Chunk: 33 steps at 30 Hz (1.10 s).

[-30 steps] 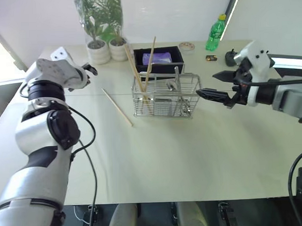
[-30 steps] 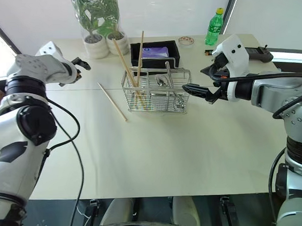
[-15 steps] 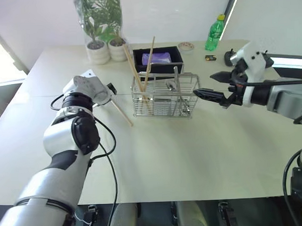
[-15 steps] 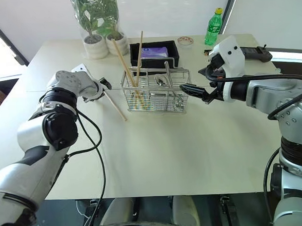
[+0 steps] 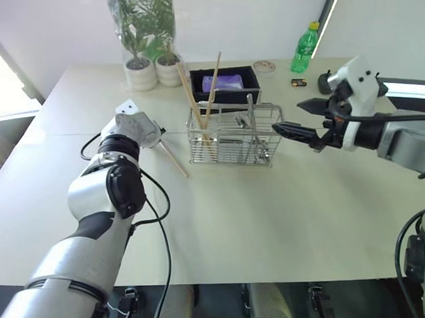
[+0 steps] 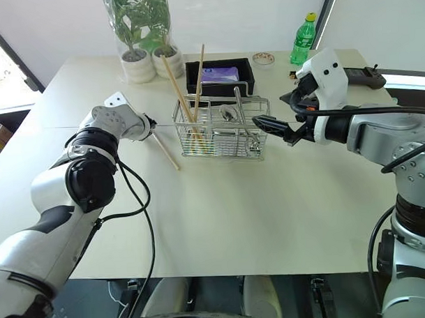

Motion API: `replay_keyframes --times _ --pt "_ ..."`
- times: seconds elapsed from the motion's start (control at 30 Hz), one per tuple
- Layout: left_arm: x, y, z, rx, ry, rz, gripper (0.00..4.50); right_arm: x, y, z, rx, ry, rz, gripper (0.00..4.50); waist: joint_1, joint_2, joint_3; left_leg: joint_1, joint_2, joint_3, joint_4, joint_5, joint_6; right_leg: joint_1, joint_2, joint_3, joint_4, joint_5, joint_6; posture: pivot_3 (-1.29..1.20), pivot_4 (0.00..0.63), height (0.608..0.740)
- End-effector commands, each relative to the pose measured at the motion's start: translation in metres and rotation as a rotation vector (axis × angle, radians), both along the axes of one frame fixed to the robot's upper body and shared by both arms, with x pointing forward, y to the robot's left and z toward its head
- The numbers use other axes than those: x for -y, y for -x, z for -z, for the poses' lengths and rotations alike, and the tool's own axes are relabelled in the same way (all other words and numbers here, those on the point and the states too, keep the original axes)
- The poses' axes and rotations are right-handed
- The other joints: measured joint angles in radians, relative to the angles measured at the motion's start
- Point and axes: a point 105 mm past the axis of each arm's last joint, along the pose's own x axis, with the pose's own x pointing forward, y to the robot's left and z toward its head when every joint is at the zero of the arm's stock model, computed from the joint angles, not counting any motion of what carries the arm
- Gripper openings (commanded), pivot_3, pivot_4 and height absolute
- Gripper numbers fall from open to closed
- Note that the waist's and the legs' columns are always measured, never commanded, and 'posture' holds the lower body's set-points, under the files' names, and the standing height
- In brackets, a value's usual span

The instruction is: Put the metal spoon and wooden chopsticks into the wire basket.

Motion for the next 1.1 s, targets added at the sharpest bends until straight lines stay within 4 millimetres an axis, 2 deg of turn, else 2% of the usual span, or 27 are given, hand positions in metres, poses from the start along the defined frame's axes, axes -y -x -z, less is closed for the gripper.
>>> replay_keyframes --times 0.03,0.07,0.53,0.63,0.8,1.07,1.1 --pt "0.004 0.000 0.001 -0.001 0.030 0.000 0.40 0.000 0.006 -0.012 0.057 -0.014 -0.004 4.50 -0.001 0.000 0.000 0.000 0.000 0.000 0.000 0.000 0.000 0.000 0.000 0.000 0.000 0.000 0.000 0.00 0.150 0.716" --pt "0.004 0.000 0.001 -0.001 0.031 -0.002 0.04 0.000 0.006 -0.012 0.059 -0.016 -0.002 4.50 -0.001 0.000 0.000 0.000 0.000 0.000 0.000 0.000 0.000 0.000 0.000 0.000 0.000 0.000 0.000 0.00 0.150 0.716" --pt "-0.003 0.003 0.004 -0.026 0.043 -0.027 0.04 -0.002 0.004 -0.011 0.063 -0.031 0.000 4.50 -0.002 0.000 0.000 0.000 0.000 0.000 0.000 0.000 0.000 0.000 0.000 0.000 0.000 0.000 0.000 0.00 0.150 0.716" --pt "-0.002 0.002 0.004 -0.022 0.041 -0.025 0.96 -0.003 0.004 -0.012 0.064 -0.041 -0.004 4.50 -0.002 0.000 0.000 0.000 0.000 0.000 0.000 0.000 0.000 0.000 0.000 0.000 0.000 0.000 0.000 0.00 0.150 0.716" --pt "0.005 0.000 0.001 -0.009 0.039 -0.003 3.34 -0.004 0.004 -0.012 0.065 -0.043 -0.002 4.50 -0.013 0.000 0.000 0.001 0.000 0.000 0.000 0.000 0.000 0.000 0.000 0.000 0.000 0.000 0.000 0.00 0.150 0.716" --pt "0.007 0.001 0.001 -0.014 -0.010 0.023 3.34 -0.005 0.005 -0.016 0.083 -0.059 0.009 4.50 -0.022 0.001 -0.001 0.001 0.000 0.000 0.000 0.000 0.000 0.000 0.000 0.000 0.001 0.000 0.000 0.00 0.150 0.716" --pt "0.008 0.001 0.001 -0.016 -0.015 0.030 3.11 -0.005 0.005 -0.016 0.085 -0.060 0.012 4.50 -0.022 0.001 -0.001 0.001 0.000 0.000 0.000 0.000 0.000 0.000 0.000 0.000 0.001 0.000 0.000 0.00 0.150 0.716"
